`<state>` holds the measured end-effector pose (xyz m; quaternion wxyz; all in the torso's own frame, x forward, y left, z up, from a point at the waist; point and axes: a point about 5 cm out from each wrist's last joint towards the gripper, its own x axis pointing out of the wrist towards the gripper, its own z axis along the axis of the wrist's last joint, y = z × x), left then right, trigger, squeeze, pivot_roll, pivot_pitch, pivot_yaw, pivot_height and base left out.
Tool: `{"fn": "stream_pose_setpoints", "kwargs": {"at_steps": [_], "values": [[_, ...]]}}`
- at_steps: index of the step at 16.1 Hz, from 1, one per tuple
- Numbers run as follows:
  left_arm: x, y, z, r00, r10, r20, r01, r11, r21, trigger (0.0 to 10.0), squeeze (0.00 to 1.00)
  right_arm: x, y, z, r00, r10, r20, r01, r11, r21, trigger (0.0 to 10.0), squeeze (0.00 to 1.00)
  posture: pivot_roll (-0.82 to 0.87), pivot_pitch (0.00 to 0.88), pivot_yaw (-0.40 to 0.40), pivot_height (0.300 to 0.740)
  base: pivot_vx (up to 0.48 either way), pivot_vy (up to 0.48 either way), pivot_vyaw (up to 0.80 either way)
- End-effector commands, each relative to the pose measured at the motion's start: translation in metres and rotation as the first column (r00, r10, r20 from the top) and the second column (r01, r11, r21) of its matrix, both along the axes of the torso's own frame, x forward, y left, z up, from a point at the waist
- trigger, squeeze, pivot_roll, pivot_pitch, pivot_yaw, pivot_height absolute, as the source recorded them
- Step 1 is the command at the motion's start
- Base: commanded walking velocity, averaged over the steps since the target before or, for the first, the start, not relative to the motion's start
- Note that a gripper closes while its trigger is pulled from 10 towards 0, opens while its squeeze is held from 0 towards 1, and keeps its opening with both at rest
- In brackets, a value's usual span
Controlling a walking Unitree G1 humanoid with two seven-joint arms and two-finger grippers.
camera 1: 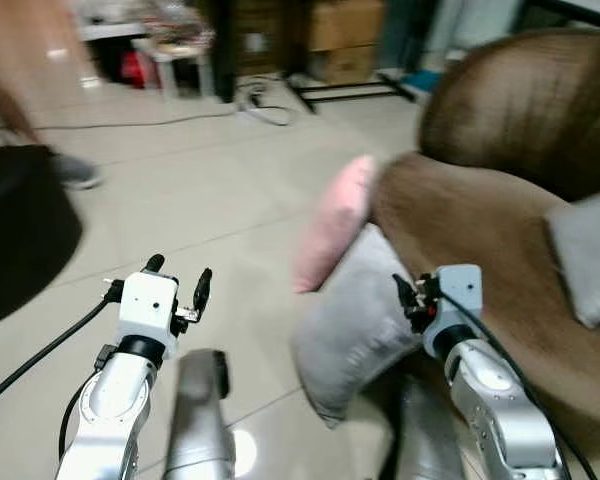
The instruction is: Move the pillow to the sofa from floor
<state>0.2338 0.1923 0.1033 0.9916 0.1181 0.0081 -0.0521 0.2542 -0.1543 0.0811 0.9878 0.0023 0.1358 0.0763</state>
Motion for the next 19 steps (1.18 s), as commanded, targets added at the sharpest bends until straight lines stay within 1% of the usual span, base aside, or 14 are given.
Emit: {"fn": "stream_pose_setpoints", "kwargs": {"at_steps": [1, 3, 4, 6, 8, 10, 12, 13, 14, 18, 19], "values": [[-0.001, 0.000, 0.004, 1.000, -0.008, 0.016, 0.008, 1.000, -0.003, 10.0, 0.00, 0.003, 0.005, 0.005, 0.999, 0.032, 0.027, -0.032, 0.999, -0.005, 10.0, 0.00, 0.04, 0.000, -0.087, 0.461, 0.345, 0.000, 0.80], [0.000, 0.000, 0.003, 1.000, -0.007, 0.014, 0.007, 1.000, 0.000, 10.0, 0.00, 0.004, 0.004, 0.005, 0.999, 0.029, 0.025, -0.030, 1.000, 0.003, 10.0, 0.00, 0.04, 0.000, -0.086, 0.461, 0.343, 0.000, 0.80], [0.000, 0.001, 0.003, 1.000, -0.004, 0.010, 0.004, 1.000, 0.011, 10.0, 0.00, 0.004, 0.003, 0.004, 1.000, 0.023, 0.021, -0.023, 1.000, 0.019, 10.0, 0.00, 0.04, 0.000, -0.086, 0.461, 0.000, 0.000, 0.00], [0.000, 0.001, 0.001, 1.000, 0.004, 0.004, -0.004, 1.000, 0.018, 10.0, 0.00, 0.004, 0.001, 0.004, 0.999, 0.049, 0.016, -0.049, 0.999, 0.008, 10.0, 0.00, 0.04, 0.000, -0.086, 0.461, 0.000, 0.000, 0.00], [0.000, 0.001, 0.001, 1.000, 0.014, 0.004, -0.014, 1.000, 0.020, 10.0, 0.00, 0.005, -0.001, 0.004, 0.999, 0.051, 0.015, -0.051, 0.999, -0.002, 10.0, 0.00, 0.04, 0.000, -0.086, 0.461, 0.000, 0.000, 0.00], [0.001, 0.003, 0.002, 1.000, 0.024, 0.007, -0.025, 0.999, 0.023, 10.0, 0.00, 0.007, -0.002, 0.004, 0.999, 0.039, 0.018, -0.039, 0.999, -0.005, 10.0, 0.00, 0.04, 0.000, -0.086, 0.461, 0.000, 0.000, 0.00], [0.003, 0.005, 0.002, 0.999, 0.032, 0.008, -0.032, 0.999, 0.026, 10.0, 0.00, 0.009, -0.001, 0.006, 0.999, 0.023, 0.033, -0.023, 1.000, 0.020, 10.0, 0.00, 0.05, 0.000, -0.084, 0.461, 0.000, 0.000, 0.00], [0.003, 0.006, 0.002, 0.999, 0.035, 0.007, -0.035, 0.999, 0.029, 10.0, 0.00, 0.009, 0.000, 0.005, 1.000, 0.019, 0.011, -0.019, 1.000, 0.023, 10.0, 0.00, 0.05, 0.000, -0.082, 0.461, 0.000, 0.000, 0.00], [0.004, 0.006, 0.002, 0.999, 0.036, 0.008, -0.037, 0.999, 0.030, 10.0, 0.00, 0.010, 0.000, 0.005, 1.000, 0.012, 0.015, -0.013, 0.999, 0.035, 10.0, 0.00, 0.05, 0.000, -0.082, 0.456, 0.000, 0.000, 0.00], [0.006, 0.007, 0.003, 1.000, 0.031, 0.002, -0.031, 0.998, 0.046, 10.0, 0.00, 0.015, -0.007, 0.003, 1.000, -0.021, 0.009, 0.021, 1.000, 0.016, 10.0, 0.00, 0.05, 0.000, -0.078, 0.416, 0.000, 0.000, 0.00], [0.007, 0.007, 0.002, 1.000, 0.020, -0.005, -0.020, 0.998, 0.052, 10.0, 0.00, 0.019, -0.008, 0.004, 1.000, -0.027, 0.007, 0.027, 1.000, 0.016, 10.0, 0.00, 0.05, 0.000, -0.076, 0.401, 0.000, 0.000, 0.00]]}}
